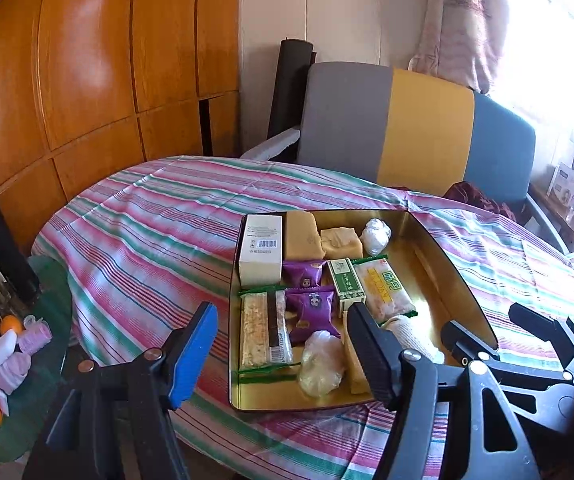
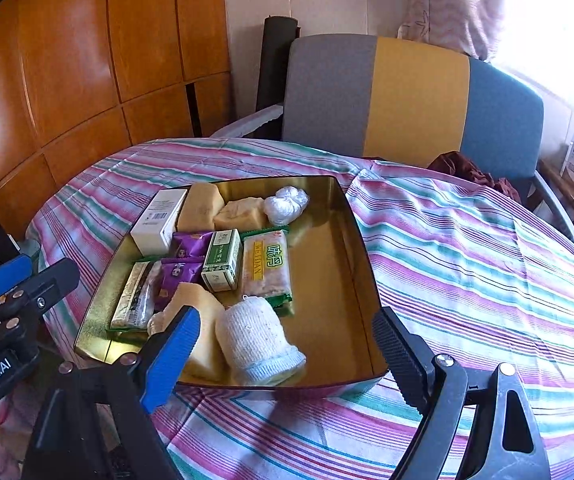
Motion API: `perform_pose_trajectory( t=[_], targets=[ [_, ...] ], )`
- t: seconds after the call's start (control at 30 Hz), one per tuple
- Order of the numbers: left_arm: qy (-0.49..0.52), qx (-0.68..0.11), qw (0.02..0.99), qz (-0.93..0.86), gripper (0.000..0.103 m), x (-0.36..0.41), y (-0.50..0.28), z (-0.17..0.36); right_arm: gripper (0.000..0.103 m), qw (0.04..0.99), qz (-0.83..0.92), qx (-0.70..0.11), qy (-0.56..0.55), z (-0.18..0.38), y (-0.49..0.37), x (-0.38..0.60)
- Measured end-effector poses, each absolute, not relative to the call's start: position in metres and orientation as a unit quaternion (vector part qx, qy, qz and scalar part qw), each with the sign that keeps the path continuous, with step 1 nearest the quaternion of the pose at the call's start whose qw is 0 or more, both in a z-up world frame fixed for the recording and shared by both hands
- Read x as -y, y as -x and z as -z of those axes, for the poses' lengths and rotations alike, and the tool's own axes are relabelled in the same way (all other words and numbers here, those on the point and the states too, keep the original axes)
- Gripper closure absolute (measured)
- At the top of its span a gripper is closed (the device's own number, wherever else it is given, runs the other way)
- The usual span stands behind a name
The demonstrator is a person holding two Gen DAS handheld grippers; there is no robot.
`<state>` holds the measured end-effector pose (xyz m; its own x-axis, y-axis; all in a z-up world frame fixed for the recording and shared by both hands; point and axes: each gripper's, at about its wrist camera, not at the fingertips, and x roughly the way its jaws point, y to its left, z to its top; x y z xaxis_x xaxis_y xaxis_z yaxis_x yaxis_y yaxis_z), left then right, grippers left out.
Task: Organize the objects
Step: 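Carry the white knit roll into the gold tray and release it with the right gripper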
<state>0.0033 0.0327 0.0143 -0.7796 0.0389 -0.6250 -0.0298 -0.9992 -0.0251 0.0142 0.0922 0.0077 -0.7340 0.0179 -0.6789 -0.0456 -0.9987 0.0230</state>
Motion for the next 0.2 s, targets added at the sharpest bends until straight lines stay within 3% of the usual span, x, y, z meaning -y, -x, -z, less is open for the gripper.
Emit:
perform_pose_trajectory(
  t=[0.2],
  targets=[
    [0.325,0.013,0.013,-0.946,0.037,-0.0279,-0.0023,-0.0134,0.014,0.017,-0.93,-0.019,0.367,-0.006,-0.0122,-0.0903]
  ],
)
